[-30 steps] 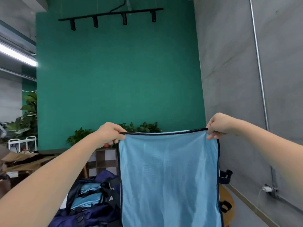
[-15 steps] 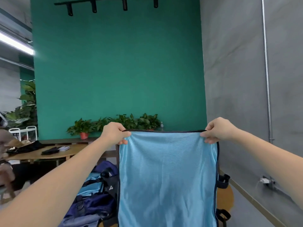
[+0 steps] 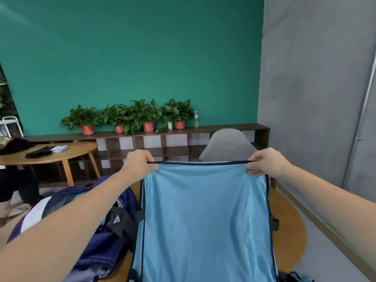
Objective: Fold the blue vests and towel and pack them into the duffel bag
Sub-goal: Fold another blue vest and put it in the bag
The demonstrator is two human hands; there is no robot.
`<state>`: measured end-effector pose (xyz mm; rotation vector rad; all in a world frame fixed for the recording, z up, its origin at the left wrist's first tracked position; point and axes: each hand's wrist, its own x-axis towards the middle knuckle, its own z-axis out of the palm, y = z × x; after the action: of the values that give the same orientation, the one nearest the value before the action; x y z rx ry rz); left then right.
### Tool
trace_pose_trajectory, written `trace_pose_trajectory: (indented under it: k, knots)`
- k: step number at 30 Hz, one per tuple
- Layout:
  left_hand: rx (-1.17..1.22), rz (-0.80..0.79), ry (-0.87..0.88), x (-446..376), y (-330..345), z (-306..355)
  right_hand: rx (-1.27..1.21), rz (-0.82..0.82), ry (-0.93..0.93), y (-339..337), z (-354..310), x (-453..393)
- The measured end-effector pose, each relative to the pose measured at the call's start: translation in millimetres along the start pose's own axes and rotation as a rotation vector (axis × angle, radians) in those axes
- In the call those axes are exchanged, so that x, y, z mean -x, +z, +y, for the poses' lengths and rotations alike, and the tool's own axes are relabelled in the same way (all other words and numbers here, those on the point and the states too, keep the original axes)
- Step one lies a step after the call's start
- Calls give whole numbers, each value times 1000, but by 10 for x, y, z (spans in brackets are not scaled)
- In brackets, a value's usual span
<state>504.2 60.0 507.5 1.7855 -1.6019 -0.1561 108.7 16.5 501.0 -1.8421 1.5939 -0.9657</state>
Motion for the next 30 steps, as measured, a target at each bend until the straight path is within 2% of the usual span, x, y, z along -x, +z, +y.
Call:
trace_pose_trajectory:
  k: [8, 12, 15, 19, 22, 27, 30]
  knots:
    - [-77, -28, 13, -1106, 481, -218, 137, 49, -44, 349, 48, -1187]
    - [-160, -7, 109, -1601, 325, -36, 250, 135, -159, 234, -195, -1636]
    - [-196, 96, 189, -1839, -31, 245, 259, 276, -285, -38, -524, -1779]
    - [-92, 325, 300, -1930, -608, 624, 172, 493, -444, -470, -996, -1632]
    - [-35, 441, 351, -1781, -971, 830, 110, 557, -523, -711, -1232, -1315]
    - [-42, 487, 378, -1097, -1189, 907, 89, 544, -543, -845, -1279, -602]
    - [-51, 416, 347, -512, -1029, 726, 123, 476, -483, -711, -1028, -121]
